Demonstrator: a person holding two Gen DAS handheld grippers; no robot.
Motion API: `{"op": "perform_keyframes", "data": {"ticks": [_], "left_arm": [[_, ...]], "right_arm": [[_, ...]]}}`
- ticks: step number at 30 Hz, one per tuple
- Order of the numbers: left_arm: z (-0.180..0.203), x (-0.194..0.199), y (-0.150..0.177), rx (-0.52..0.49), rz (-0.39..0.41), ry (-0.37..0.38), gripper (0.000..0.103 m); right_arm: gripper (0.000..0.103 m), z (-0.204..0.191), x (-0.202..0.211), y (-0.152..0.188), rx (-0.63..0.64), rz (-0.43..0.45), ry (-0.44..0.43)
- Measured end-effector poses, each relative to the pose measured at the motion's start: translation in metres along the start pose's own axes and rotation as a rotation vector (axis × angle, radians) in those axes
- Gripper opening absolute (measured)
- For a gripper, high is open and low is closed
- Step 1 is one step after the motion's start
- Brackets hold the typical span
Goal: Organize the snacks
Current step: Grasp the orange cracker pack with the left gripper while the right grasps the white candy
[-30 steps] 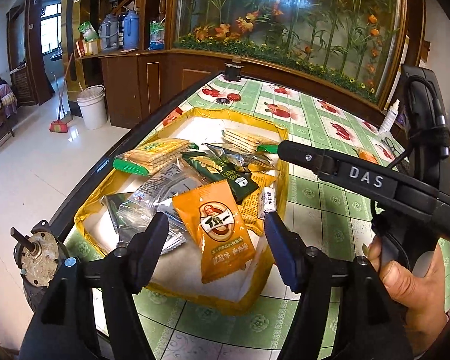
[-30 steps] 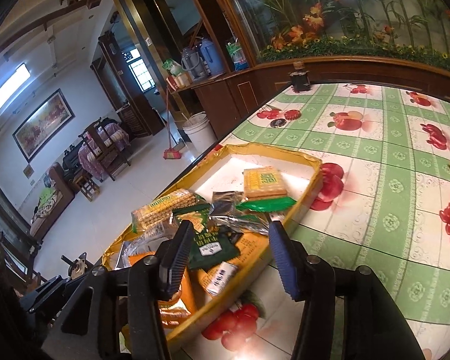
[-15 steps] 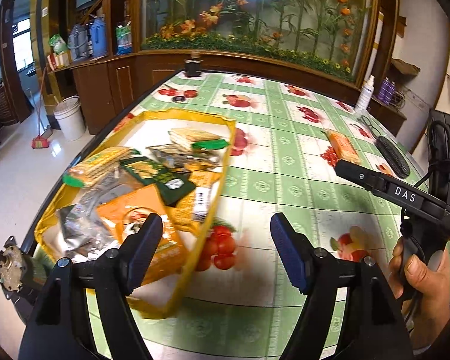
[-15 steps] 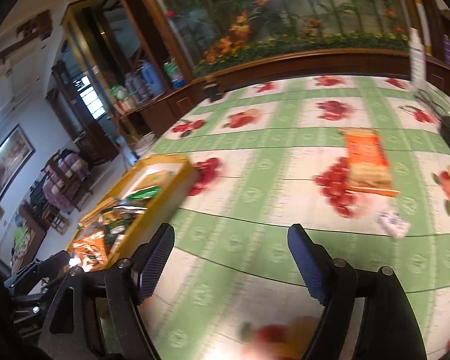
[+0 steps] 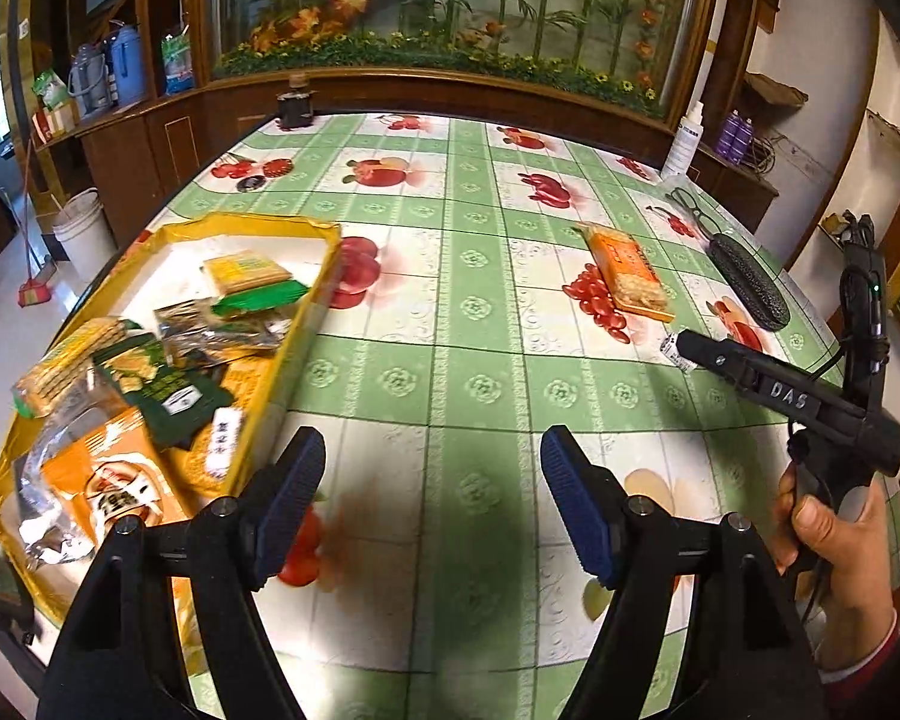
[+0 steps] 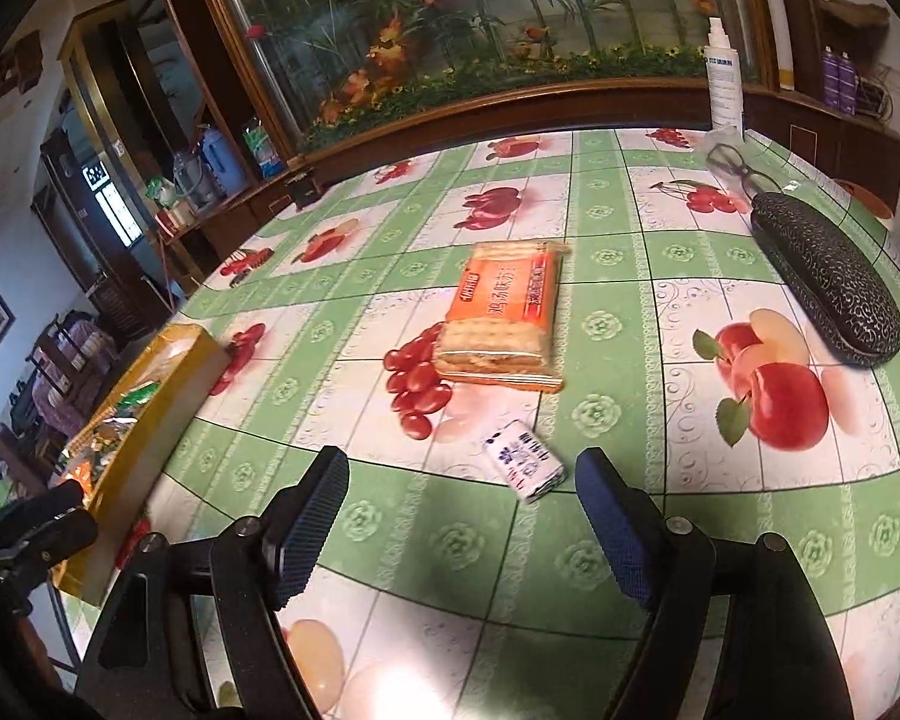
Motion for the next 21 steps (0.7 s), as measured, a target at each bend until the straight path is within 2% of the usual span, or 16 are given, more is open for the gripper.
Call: {"op": "perform_keyframes", "data": {"ticks": [6,9,15,16,17,18,21], "left_arm": [[0.024,-0.015,-0.025,-0.020,-0.025,0.012,0.074],[0.034,-0.020,-0.036,-0.016,-0.028,0.033,0.074],[0.053,-0.032,-0.053,-0.018,-0.043,0.047,0.074],[0.057,-0.036,-0.055,-0.023,-0.050,0.044,0.074],[0.062,-0.040,-0.058,-0.029,-0.060,0.043,0.074],[0.068,-0.043,-0.060,-0.037,-0.067,0.048,0.074],[0.088,-0.053,-0.066,-0.060,-0.076,0.057,0.074]], "right_arm": [[0.079,0.003,-0.019,-0.003,0.051,-0.061,0.024],[0.073,0.006,-0.027,-0.004,0.070,-0.091,0.034],[0.048,0.016,-0.033,0.000,0.110,-0.130,0.104],[0.038,0.018,-0.032,0.000,0.112,-0.130,0.119],[0.024,0.020,-0.031,0.000,0.105,-0.129,0.118],[0.021,0.023,-0.029,0.000,0.084,-0.126,0.106],[0.020,0.029,-0.021,0.001,0.037,-0.114,0.077]]}}
Point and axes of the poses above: each gripper's, at about its wrist camera, not at the fingertips, and x roughly against the way its jaws point, z to its right, y to its underside, the point moved 8 cm from there along -x, roughly the way its jaws point, and after that the axes turned 12 degrees about -y, right-handed, at the moved point
